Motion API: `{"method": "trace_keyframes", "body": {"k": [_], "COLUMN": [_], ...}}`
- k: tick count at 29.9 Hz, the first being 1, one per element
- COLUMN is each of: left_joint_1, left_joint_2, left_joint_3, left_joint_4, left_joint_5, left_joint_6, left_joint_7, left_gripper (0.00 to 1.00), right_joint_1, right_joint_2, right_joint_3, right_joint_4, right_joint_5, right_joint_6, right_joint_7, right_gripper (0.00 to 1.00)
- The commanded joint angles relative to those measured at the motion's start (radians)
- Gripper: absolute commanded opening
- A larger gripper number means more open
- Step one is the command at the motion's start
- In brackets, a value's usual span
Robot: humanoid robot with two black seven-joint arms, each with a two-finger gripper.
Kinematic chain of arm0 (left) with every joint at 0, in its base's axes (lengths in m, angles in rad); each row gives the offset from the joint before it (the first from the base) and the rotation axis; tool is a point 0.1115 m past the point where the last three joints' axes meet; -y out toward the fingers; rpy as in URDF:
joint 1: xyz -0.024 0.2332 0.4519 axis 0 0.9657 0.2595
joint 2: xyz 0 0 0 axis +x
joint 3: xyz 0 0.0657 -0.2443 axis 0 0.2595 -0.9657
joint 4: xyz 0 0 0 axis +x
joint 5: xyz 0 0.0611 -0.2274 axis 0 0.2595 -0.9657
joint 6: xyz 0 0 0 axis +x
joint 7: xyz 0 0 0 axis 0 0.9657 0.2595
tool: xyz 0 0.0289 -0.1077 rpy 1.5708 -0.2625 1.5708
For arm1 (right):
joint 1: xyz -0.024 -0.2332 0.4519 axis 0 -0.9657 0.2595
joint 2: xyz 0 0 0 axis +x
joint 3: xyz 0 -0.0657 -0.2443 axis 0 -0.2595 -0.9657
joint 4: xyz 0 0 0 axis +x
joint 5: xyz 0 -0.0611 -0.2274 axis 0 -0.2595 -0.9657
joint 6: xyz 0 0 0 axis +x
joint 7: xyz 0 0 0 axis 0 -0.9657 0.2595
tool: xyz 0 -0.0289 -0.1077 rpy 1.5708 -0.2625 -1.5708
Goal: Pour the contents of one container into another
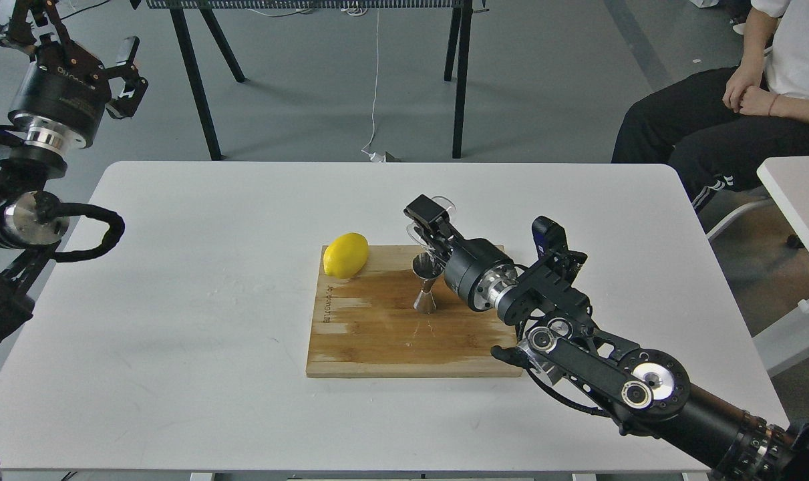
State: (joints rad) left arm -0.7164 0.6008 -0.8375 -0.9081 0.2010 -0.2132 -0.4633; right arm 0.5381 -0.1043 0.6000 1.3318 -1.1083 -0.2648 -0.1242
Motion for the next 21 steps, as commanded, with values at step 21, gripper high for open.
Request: {"method": "trace_keyframes", "body": {"k": [21], "left_joint_1": [0.000], "left_joint_2": [0.001], "left_joint_3": [0.001], "left_joint_4": [0.000], "left_joint_5": [0.000], "left_joint_6": [-0.002], "left_joint_7": [0.002], "left_gripper": [1.00], "right_joint_1": [0.014], "right_joint_2": [-0.026], "right_joint_3": [-0.045], "right_joint_4": [0.000], "right_joint_5": [-0.209], "right_joint_6": [-0.007], "right_joint_7": [0.020], "right_gripper": [0.28]}}
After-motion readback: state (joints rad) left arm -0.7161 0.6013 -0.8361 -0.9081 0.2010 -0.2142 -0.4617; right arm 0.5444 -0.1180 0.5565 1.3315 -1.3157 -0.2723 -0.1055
